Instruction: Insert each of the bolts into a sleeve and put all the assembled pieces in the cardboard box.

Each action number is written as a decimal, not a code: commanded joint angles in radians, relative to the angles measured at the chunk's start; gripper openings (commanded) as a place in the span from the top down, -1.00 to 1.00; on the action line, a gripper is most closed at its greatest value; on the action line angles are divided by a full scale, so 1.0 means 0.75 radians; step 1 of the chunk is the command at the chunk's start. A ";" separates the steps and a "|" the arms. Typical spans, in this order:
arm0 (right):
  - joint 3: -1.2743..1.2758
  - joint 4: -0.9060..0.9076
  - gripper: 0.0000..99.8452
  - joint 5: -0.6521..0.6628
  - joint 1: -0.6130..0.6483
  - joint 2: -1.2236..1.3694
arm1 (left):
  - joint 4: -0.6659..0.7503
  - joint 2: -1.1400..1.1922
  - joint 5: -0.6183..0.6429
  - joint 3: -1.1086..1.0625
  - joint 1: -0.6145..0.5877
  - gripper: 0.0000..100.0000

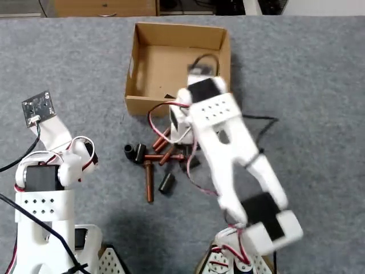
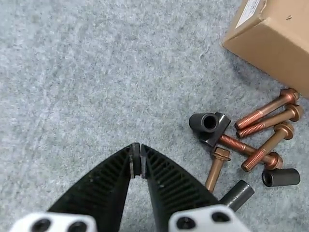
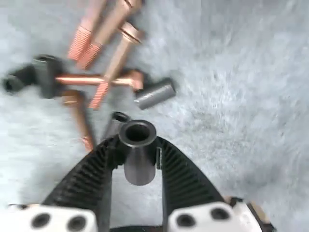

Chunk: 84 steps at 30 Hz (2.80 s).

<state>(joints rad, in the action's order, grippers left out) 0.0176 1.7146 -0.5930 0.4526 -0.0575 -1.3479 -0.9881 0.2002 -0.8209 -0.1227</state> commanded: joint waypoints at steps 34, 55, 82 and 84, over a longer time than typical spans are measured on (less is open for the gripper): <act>-0.066 -0.131 1.00 0.466 -1.147 -1.161 | -0.513 1.093 0.421 1.068 0.765 0.95; 0.349 -0.479 1.00 0.475 -1.239 -1.163 | 0.004 1.411 0.301 0.683 0.691 0.85; 0.382 -0.520 1.00 0.475 -1.233 -1.161 | 0.464 1.413 0.301 0.309 0.700 0.85; 0.382 -0.520 1.00 0.475 -1.233 -1.157 | 0.477 1.415 0.301 0.286 0.700 0.85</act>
<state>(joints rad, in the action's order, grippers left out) 0.3046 1.3525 -0.2447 -0.4634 -0.9229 -1.0165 0.0721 0.4289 -0.5831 0.3943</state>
